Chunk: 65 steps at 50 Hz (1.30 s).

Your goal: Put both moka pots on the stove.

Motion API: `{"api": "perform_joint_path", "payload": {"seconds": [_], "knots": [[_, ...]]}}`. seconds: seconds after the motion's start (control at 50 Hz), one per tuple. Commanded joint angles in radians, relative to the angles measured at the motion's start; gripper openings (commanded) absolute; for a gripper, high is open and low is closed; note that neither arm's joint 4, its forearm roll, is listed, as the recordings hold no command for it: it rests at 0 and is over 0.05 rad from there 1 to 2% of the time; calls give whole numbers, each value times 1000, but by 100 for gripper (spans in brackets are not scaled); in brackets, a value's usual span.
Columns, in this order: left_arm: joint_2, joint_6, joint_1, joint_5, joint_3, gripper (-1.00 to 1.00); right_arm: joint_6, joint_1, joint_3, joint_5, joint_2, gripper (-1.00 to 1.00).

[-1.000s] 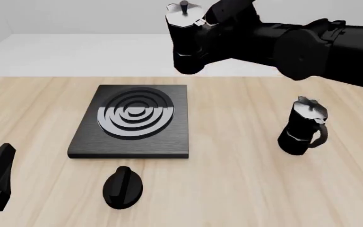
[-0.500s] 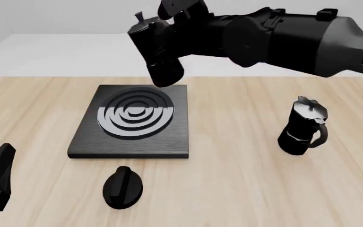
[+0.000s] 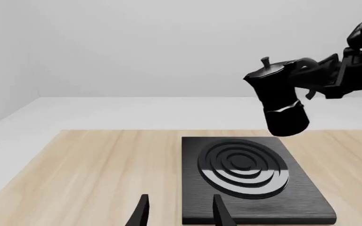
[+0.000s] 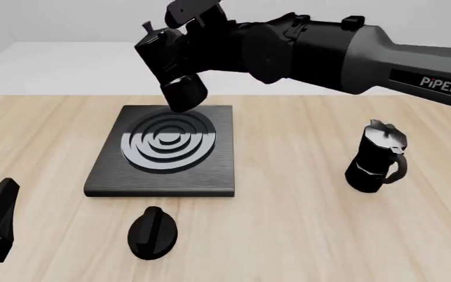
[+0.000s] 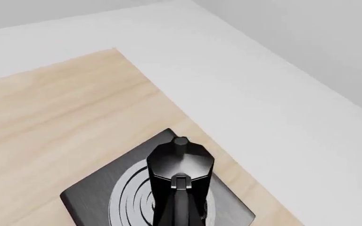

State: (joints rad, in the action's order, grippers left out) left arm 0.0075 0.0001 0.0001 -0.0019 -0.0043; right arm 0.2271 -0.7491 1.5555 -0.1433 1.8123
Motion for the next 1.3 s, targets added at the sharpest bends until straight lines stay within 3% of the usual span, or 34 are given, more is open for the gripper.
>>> {"api": "perform_joint_path", "payload": {"seconds": [0.02,0.38,1.3], "knots": [[0,0,0,0,0,100,-29,-12,98,14,45,-100],[0,0,0,0,0,100,-117,-25,228,38,170,-100],[0,0,0,0,0,100,-193,7,607,-57,467,-100]]}}
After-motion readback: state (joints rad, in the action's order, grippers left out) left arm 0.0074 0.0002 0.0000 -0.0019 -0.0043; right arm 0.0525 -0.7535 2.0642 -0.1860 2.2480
